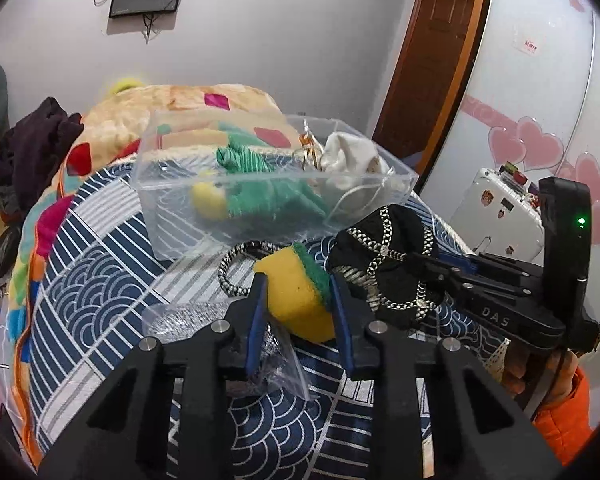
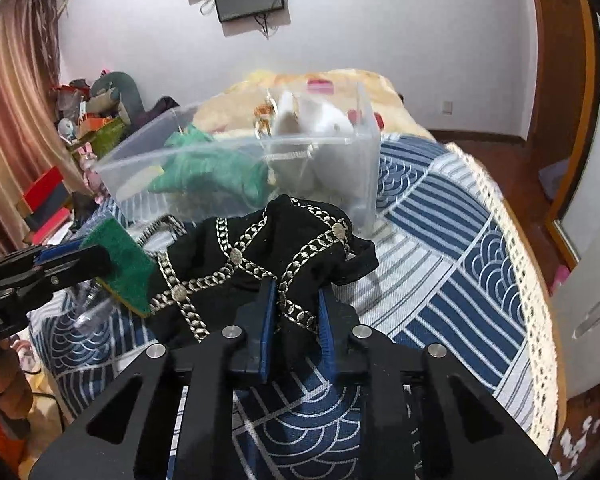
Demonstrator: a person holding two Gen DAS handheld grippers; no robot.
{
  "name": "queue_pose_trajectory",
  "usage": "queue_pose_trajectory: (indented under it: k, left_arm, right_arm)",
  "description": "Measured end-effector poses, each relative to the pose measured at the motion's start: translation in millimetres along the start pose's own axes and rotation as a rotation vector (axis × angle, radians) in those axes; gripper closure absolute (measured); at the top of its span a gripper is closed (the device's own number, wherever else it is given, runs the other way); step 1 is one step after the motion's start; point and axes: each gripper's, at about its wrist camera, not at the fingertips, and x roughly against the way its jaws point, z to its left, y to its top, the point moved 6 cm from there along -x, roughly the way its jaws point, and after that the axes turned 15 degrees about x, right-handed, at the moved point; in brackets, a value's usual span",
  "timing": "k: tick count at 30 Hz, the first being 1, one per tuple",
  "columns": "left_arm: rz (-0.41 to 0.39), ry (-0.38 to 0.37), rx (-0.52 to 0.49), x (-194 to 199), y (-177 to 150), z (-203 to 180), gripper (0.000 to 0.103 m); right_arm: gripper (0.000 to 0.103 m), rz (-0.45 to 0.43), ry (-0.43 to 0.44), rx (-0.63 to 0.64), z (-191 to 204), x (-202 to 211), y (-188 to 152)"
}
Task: Organize soft objects
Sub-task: 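Grasp the yellow-green sponge with the left tool while the right tool grasps the black chain hat, then drop the sponge and hat into the clear box while both tools open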
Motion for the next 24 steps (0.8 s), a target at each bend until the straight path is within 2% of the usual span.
queue_pose_trajectory:
  k: [8, 13, 20, 24]
  left_arm:
    - [-0.118, 0.000, -0.010, 37, 31, -1, 0.073]
    - [-0.196, 0.025, -0.008, 52, 55, 2, 0.073]
    - [-0.271, 0.100, -0.021, 53, 85, 12, 0.073]
    - [-0.273, 0.152, -0.034, 41, 97, 22, 0.073]
  right_arm:
    - [0.087, -0.136, -0.044, 0.013, -4, 38, 28]
    - [0.087, -0.222, -0.071, 0.013, -9, 62, 50]
    - [0.087, -0.325, -0.111, 0.000, -16, 70, 89]
    - [0.087, -0.348, -0.149, 0.004, -14, 61, 104]
